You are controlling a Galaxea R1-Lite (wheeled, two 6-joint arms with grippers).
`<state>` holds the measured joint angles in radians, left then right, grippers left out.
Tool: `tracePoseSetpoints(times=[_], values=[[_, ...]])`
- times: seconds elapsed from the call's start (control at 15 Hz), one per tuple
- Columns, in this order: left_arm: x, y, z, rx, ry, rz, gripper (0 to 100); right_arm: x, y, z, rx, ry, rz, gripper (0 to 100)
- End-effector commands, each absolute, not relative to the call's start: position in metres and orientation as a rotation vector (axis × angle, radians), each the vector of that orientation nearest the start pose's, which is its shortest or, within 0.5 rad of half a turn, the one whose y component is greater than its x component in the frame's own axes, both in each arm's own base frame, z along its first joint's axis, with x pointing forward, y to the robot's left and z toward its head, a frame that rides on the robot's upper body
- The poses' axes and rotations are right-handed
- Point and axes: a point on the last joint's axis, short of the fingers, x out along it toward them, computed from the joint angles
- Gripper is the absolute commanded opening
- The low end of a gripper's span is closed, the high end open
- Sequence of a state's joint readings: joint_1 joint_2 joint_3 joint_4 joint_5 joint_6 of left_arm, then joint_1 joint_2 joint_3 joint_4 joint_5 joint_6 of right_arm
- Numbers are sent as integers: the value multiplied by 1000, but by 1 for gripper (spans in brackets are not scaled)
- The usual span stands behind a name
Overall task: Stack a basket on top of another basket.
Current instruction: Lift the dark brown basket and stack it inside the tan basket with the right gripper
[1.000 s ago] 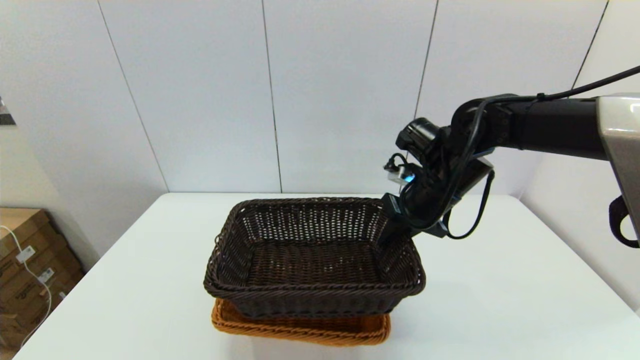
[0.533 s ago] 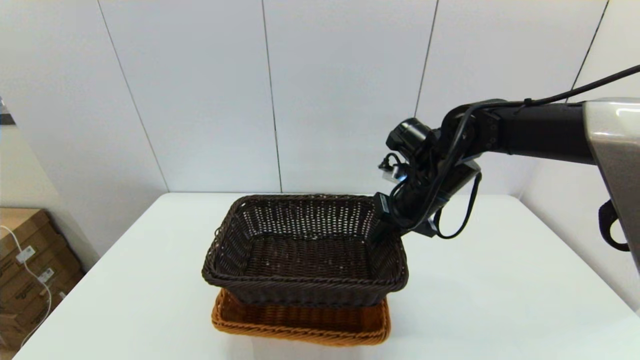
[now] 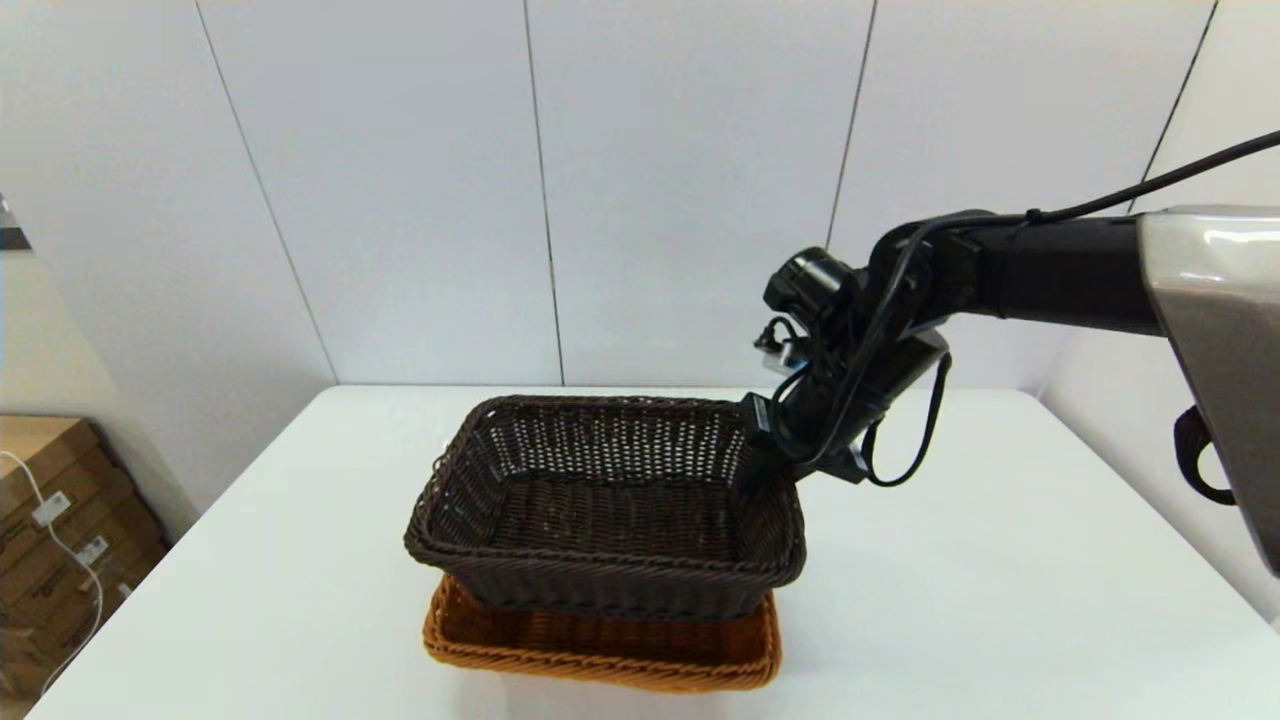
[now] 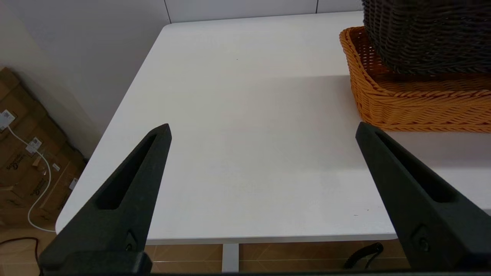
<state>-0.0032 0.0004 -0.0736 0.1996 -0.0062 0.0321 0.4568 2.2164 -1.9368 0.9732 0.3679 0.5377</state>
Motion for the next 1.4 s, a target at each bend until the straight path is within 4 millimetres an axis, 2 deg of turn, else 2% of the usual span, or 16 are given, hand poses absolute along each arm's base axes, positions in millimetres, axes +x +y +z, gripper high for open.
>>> tracePoseSetpoints(times=[0.07,0.8,1.07,1.27,1.4], values=[[-30,0,75,32,127,-11,100,358,185,162,388,1456,322,0],[-30,0,75,32,127,-11,100,364,185,145,378,1492,288,0],[-30,0,75,32,127,-11,100,363,182,152,377,1471,282,0],[-30,0,75,32,127,-11,100,365,182,139,371,1505,262,0],[-30,0,75,32,127,-11,100,366,182,139,369,1502,258,0]])
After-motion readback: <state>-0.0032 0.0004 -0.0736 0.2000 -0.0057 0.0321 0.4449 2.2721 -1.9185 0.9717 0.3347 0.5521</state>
